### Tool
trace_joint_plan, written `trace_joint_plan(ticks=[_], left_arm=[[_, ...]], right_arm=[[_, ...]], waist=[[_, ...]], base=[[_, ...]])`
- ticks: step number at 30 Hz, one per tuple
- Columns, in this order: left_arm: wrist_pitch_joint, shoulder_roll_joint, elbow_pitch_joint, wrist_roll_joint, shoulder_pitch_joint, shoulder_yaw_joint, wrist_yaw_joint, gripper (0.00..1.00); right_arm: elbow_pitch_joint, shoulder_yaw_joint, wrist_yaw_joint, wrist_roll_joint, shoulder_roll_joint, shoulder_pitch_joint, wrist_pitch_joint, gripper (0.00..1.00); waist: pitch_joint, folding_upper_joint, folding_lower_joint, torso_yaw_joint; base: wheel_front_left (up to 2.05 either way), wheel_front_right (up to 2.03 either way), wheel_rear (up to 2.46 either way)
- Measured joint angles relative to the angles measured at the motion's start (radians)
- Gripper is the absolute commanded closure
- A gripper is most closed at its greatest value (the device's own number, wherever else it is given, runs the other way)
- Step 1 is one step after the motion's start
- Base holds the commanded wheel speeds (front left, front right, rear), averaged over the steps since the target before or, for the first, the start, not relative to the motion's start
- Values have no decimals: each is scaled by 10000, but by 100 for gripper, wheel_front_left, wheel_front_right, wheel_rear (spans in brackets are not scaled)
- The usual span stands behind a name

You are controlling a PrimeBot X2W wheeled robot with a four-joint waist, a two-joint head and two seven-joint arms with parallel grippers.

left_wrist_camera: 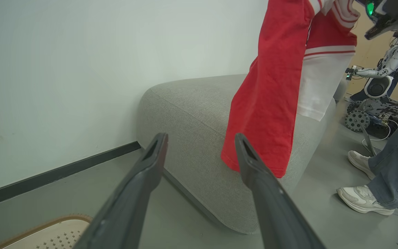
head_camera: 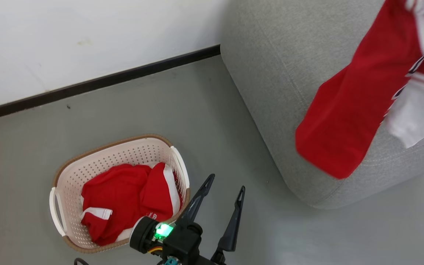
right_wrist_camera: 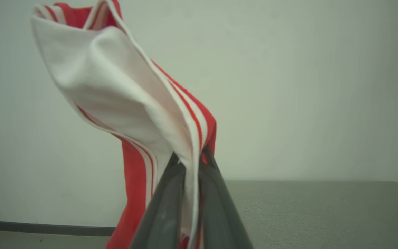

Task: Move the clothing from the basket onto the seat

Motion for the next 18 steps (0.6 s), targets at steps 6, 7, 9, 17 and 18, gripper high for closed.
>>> trace_joint_plan(ticks=[6,7,9,17,18], left_arm=[[-2,-6,50,192,-226,-121,4,0],[0,-6,54,261,-277,-140,4,0],[0,-10,35,318,-368,-155,6,0],[17,-15,-33,616,-436,-199,96,0],[17,-15,-50,652,-498,-199,96,0]], right_arm=[[1007,-265,0,525,-669,-1503,0,100],[1162,-353,0,677,-777,-1710,-2,100],[1448,-502,0,757,-1039,-2086,0,100],[2811,-1177,0,984,-2119,-3544,-2,100],[2978,-1214,0,1007,-2205,-3659,-2,100]], waist=[[449,0,1,180],[525,0,1,216],[687,0,1,290],[1503,0,0,547],[1618,0,1,574]], base=[[0,0,0],[0,0,0],[0,0,0],[0,0,0],[0,0,0]])
